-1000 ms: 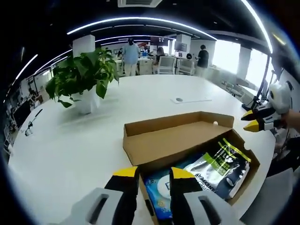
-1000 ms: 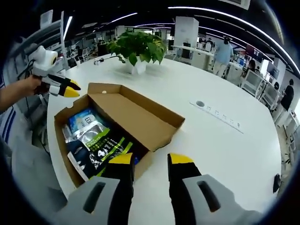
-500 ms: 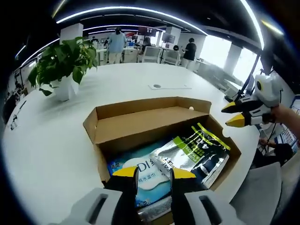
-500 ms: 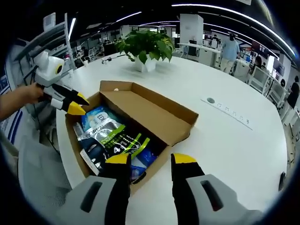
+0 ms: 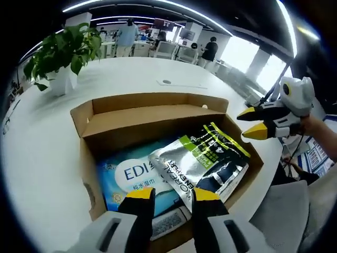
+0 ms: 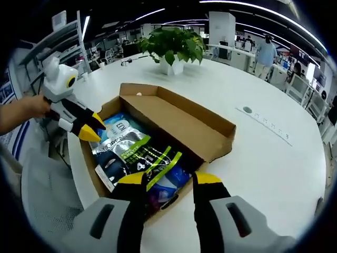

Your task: Operate the shoe box by opening the lid, removing the specified soft item, and placing it in the target area until the item is outside and the box remains undamaged.

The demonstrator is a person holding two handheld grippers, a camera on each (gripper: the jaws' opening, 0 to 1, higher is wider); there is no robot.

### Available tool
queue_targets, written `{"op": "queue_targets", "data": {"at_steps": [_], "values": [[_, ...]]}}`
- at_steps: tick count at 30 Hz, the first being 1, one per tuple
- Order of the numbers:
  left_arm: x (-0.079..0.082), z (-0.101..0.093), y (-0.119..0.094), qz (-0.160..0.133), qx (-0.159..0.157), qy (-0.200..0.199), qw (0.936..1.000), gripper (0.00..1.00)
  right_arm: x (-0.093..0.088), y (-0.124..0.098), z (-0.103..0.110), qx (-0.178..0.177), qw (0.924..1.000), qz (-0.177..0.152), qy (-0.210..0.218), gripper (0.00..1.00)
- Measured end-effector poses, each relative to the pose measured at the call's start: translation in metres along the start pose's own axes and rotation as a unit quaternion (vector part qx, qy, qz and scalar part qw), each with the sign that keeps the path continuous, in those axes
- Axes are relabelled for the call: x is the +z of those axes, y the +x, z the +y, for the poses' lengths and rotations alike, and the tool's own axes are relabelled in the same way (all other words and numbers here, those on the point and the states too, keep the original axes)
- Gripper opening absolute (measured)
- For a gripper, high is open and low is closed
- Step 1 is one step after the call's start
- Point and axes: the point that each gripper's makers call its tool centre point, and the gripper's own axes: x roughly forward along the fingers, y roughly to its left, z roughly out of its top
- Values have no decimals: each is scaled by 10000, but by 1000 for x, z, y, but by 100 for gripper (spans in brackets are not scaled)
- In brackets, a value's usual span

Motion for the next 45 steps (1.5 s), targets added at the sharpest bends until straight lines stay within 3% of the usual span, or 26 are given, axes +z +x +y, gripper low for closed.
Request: {"op": "queue_targets", "data": {"at_steps": [9, 13, 26, 45], "values": [[-12, -12, 10, 289, -327, -376, 9983, 25, -3, 7, 5, 83, 9999, 101, 10, 33], [-17, -14, 15, 433, -414, -558, 9966, 19, -4, 12, 8, 138, 9998, 154, 62, 32], [-19, -16, 17, 460, -762, -1354, 9868, 15, -9, 32, 21, 230, 9985, 449, 234, 27], [-16, -21, 16, 358, -949, -1298, 9863, 2, -16, 45, 20, 16, 9955, 817, 475, 21]]}}
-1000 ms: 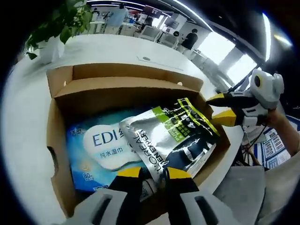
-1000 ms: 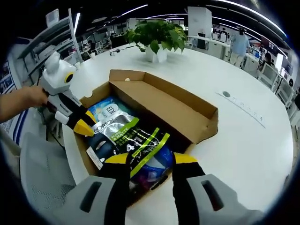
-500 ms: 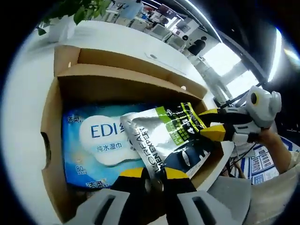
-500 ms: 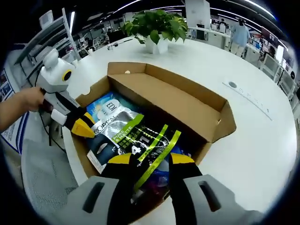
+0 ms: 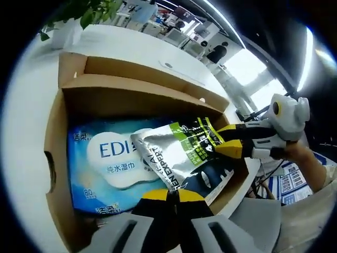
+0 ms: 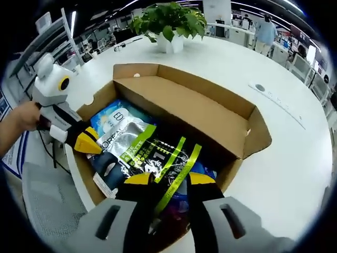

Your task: Operate the shoe box by opening the lid, removing the specified soft item, and placing it in the target area until the item is outside and the box remains undamaged.

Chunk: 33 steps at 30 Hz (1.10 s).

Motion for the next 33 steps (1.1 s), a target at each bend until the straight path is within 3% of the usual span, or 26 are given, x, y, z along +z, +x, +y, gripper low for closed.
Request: {"op": "queue_targets", "data": {"at_steps": [10, 15, 22, 33], "values": [[3, 3, 0, -100, 33, 311, 9995, 1, 3, -3, 0, -30, 9992, -129, 383, 6], [8, 4, -1, -203, 44, 355, 9992, 0, 3, -5, 8, -3, 9993, -162, 339, 0], [11, 7, -6, -277, 133, 428, 9986, 0, 4, -10, 11, 34, 9988, -249, 412, 0], [20, -7, -17, -421, 187, 585, 9972, 0, 8, -27, 11, 73, 9975, -450, 541, 0]]}}
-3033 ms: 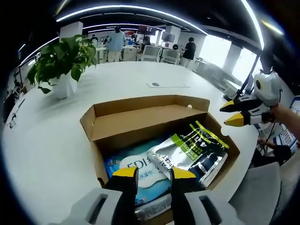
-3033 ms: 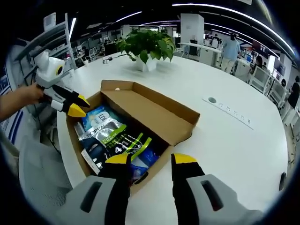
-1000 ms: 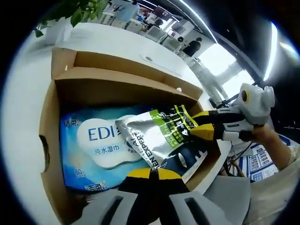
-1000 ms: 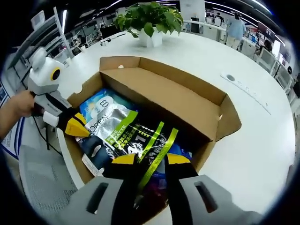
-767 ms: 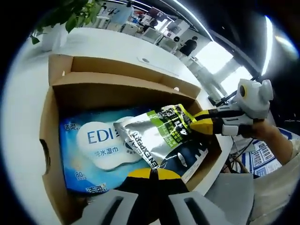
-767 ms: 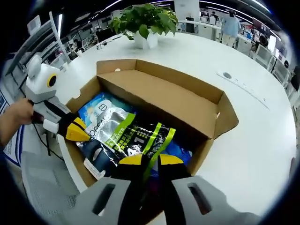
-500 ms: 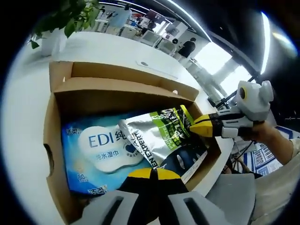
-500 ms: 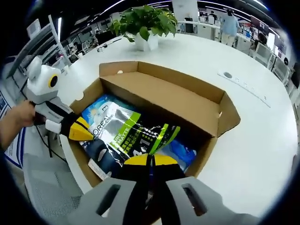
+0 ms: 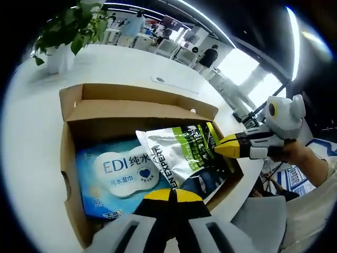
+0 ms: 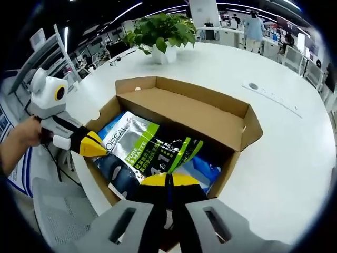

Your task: Operate the shoe box by opening the lid, removing the specified soft item, and placing it in the target area until the item is outside and the box remains undamaged.

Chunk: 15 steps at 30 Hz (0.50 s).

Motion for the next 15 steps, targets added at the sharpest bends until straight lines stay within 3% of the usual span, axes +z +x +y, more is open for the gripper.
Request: {"op": "queue_targets", "data": {"at_steps": [15], "values": [[14, -30, 1, 11, -84, 297, 9995, 0, 0, -32, -13, -22, 9996, -193, 186, 0]]}}
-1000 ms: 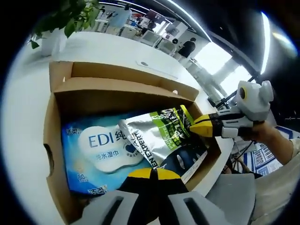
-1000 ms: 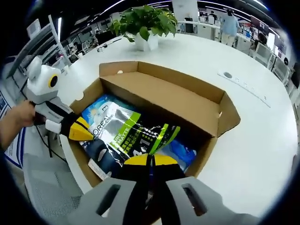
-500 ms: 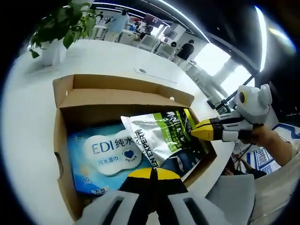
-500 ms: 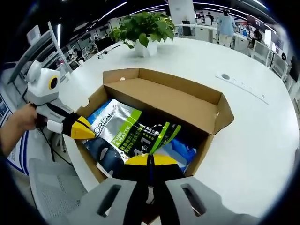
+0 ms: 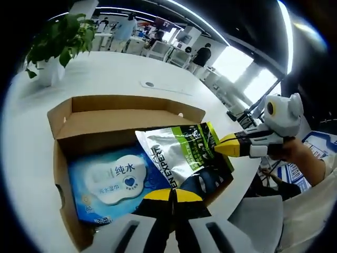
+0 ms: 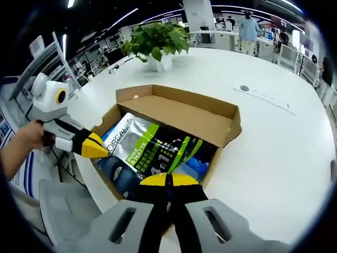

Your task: Operate the shoe box by opening the lid, removing the specified soft item, and placing it in the target area until the item is outside and the box remains undamaged.

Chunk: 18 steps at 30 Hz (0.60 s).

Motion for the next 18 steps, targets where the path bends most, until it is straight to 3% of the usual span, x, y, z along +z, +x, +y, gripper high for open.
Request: {"op": "queue_targets", "data": {"at_steps": [18], "values": [[14, -44, 27, 120, -294, 232, 9992, 0, -11, -36, -40, -112, 9994, -5, 333, 0]]}}
